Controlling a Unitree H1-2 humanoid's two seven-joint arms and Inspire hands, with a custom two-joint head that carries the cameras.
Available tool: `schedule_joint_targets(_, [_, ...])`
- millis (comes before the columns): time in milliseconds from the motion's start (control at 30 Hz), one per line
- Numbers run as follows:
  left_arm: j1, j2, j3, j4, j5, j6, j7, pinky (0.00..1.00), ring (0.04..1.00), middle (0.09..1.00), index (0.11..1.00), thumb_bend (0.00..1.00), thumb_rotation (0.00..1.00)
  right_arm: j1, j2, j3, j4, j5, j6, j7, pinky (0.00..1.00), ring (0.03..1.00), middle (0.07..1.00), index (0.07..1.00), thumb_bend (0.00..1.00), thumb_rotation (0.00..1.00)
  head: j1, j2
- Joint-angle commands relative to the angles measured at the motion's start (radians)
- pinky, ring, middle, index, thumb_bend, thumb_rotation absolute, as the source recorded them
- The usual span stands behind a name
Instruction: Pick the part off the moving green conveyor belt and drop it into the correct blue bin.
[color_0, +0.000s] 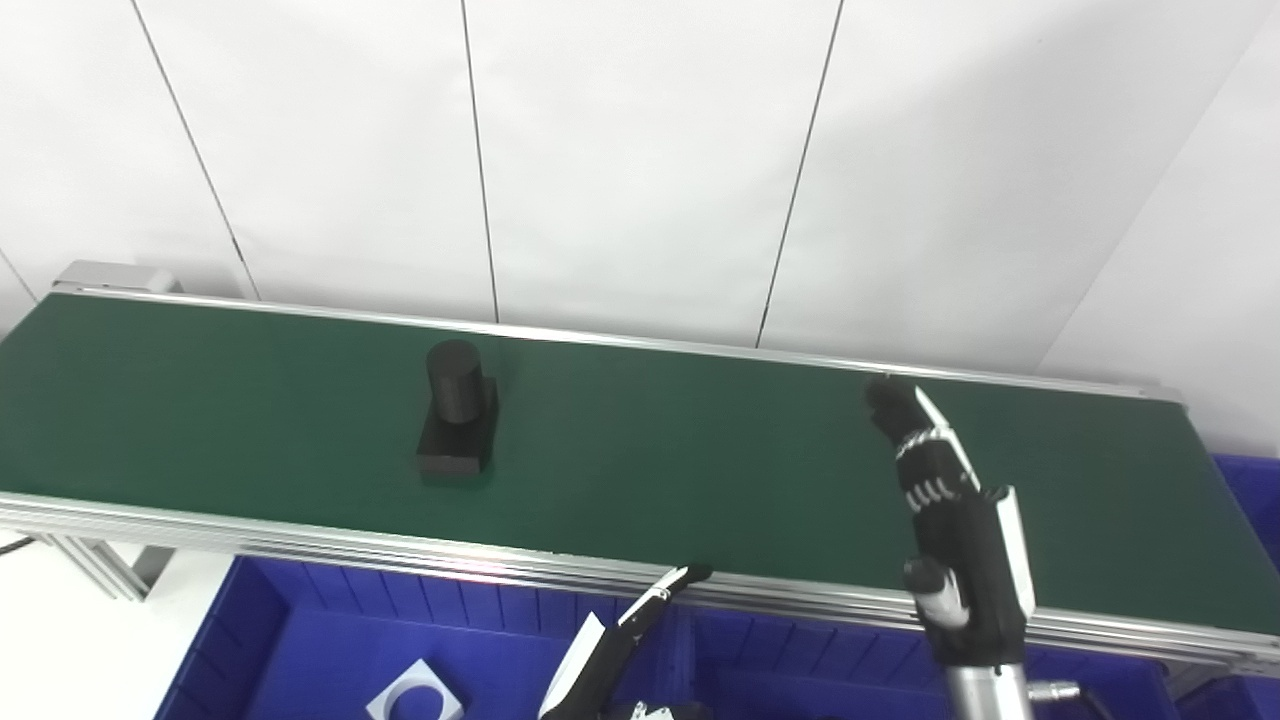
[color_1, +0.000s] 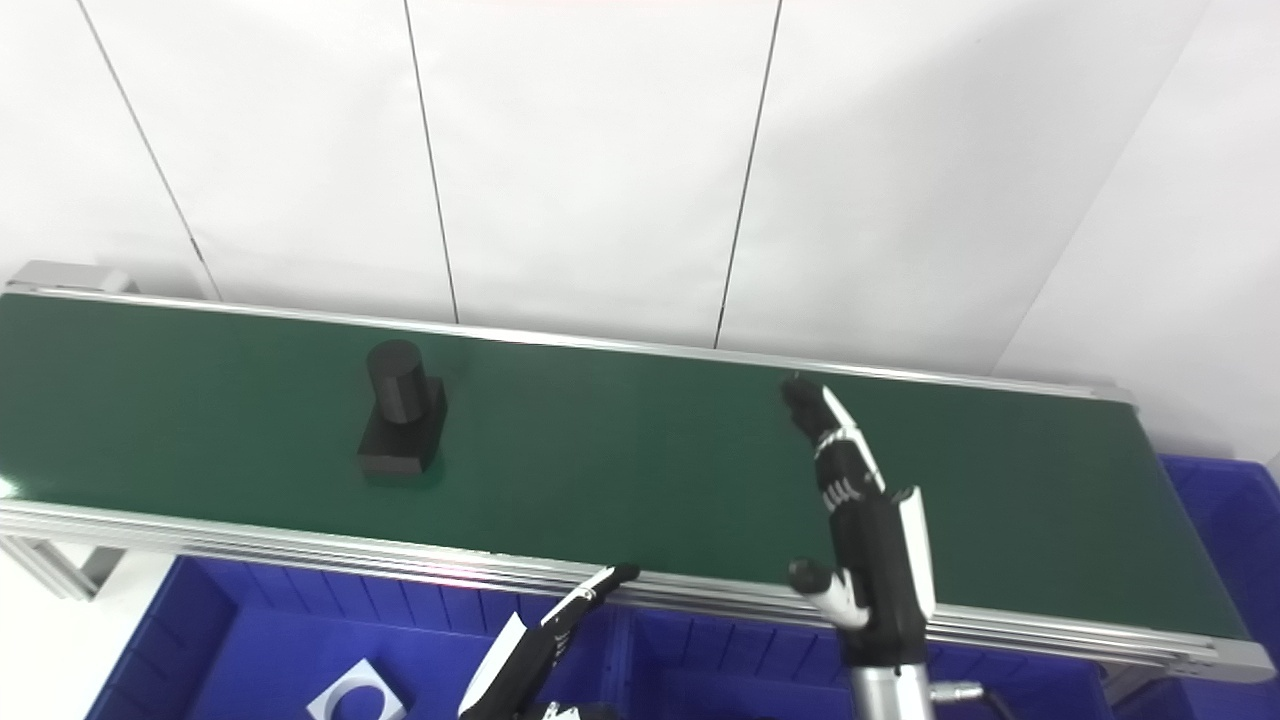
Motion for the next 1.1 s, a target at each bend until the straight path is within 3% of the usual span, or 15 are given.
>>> schedule_joint_targets(0, [-0.009,-0.008,-0.007,-0.039,0.011,-0.035,0.021,0.99,0.962,0.952,0.9,0.91,0.82,-0.061,-0.007,-0.022,0.021,-0.006,-0.027,0.007,0.88,0.88,0.877,0.867,0.86,0.78,0.0,0.0])
schedule_joint_targets(167, [0.004,0.001,-0.003,-0.068,0.009,-0.035,0.013,1.0,0.965,0.952,0.903,0.95,0.85,-0.185,0.007,-0.049,0.157,0.007,0.006,0.016,0.84,0.857,0.863,0.851,0.87,0.74,-0.073,0.024])
schedule_joint_targets(333, [0.015,0.013,-0.004,-0.088,0.005,-0.035,0.001,1.0,0.978,0.962,0.915,0.94,0.87,-0.236,0.017,-0.055,0.204,-0.024,0.046,0.016,0.85,0.865,0.874,0.859,0.88,0.73,-0.122,0.019])
schedule_joint_targets(500, [0.033,0.009,0.004,-0.109,-0.011,-0.035,-0.023,1.0,0.987,0.966,0.918,0.97,0.87,-0.27,0.01,-0.063,0.262,-0.049,0.07,0.014,0.84,0.845,0.872,0.863,0.9,0.73,-0.117,0.033])
schedule_joint_targets(733, [0.047,0.014,0.016,-0.131,0.003,-0.035,-0.025,1.0,0.978,0.955,0.913,1.0,0.88,-0.346,0.017,-0.065,0.404,-0.106,0.053,-0.011,0.79,0.83,0.853,0.837,0.92,0.67,-0.142,0.039])
schedule_joint_targets(933, [0.05,0.011,0.015,-0.136,-0.01,-0.035,-0.045,0.99,0.972,0.953,0.913,1.0,0.88,-0.413,0.026,-0.049,0.512,-0.123,0.097,0.004,0.79,0.844,0.874,0.853,0.93,0.69,-0.151,0.035])
schedule_joint_targets(1067, [0.049,0.006,0.013,-0.137,-0.007,-0.035,-0.049,0.99,0.972,0.954,0.916,1.0,0.88,-0.472,0.019,-0.031,0.607,-0.149,0.091,0.008,0.78,0.841,0.877,0.858,0.92,0.69,-0.147,0.033])
